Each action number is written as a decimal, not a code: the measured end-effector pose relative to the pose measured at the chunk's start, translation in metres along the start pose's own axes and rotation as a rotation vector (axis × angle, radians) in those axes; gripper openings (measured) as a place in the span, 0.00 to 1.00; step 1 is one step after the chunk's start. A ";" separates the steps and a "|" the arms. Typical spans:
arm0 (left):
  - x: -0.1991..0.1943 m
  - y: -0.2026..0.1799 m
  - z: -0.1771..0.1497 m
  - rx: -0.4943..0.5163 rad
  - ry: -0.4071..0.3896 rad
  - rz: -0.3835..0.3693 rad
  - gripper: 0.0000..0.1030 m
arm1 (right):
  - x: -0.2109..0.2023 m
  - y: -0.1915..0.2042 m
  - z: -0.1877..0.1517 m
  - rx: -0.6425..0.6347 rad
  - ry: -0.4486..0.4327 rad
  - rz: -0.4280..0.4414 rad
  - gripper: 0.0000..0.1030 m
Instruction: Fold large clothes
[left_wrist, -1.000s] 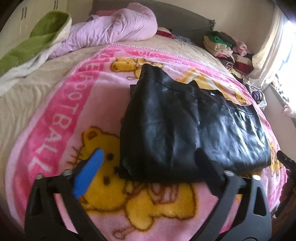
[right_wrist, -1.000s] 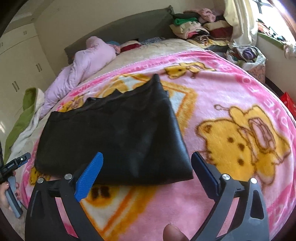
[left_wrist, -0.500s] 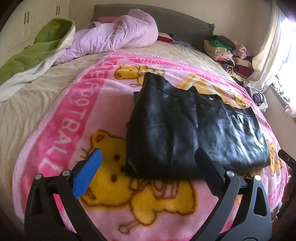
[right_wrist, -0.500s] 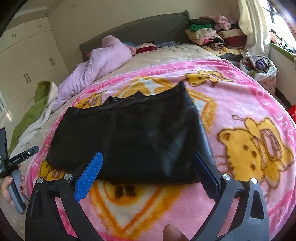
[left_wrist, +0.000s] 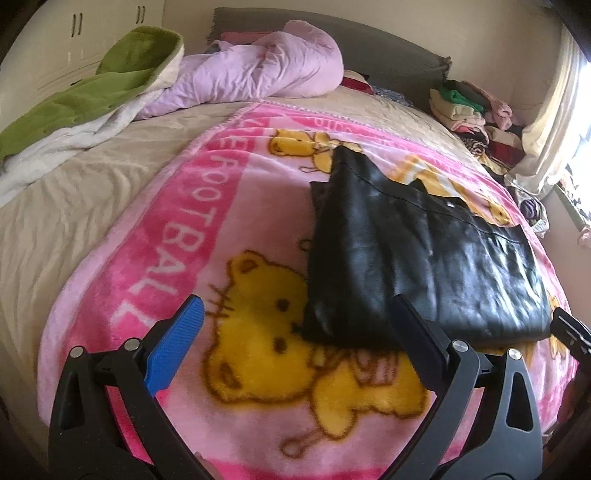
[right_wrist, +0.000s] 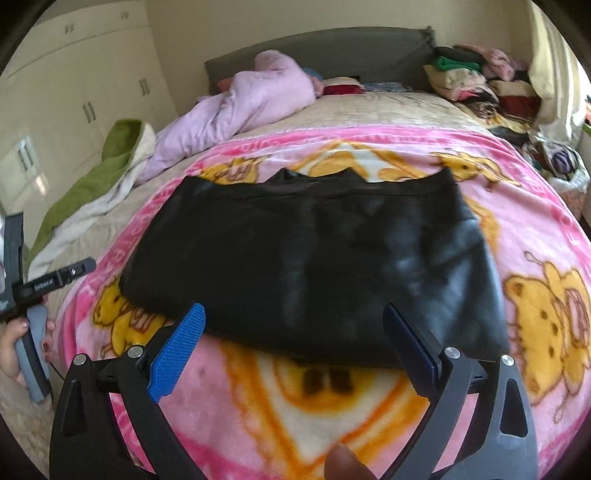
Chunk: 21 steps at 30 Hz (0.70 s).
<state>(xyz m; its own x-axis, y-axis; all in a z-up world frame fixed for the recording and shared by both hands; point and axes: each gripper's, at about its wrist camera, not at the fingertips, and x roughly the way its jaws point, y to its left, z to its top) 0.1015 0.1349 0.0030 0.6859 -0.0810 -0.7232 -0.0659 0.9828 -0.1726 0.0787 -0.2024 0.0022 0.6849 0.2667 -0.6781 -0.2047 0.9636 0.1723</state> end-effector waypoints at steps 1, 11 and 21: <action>-0.001 0.001 0.000 -0.003 -0.001 0.004 0.91 | 0.003 0.005 0.000 -0.013 0.005 0.002 0.93; 0.016 0.021 0.008 -0.060 0.025 0.014 0.91 | 0.037 0.056 -0.007 -0.163 0.038 0.009 0.93; 0.055 0.002 0.035 -0.043 0.087 -0.052 0.91 | 0.077 0.109 -0.030 -0.452 0.052 -0.055 0.93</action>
<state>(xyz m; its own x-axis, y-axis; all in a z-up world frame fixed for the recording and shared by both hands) 0.1647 0.1379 -0.0137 0.6241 -0.1478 -0.7672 -0.0638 0.9690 -0.2386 0.0886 -0.0777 -0.0526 0.6694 0.2027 -0.7147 -0.4613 0.8675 -0.1860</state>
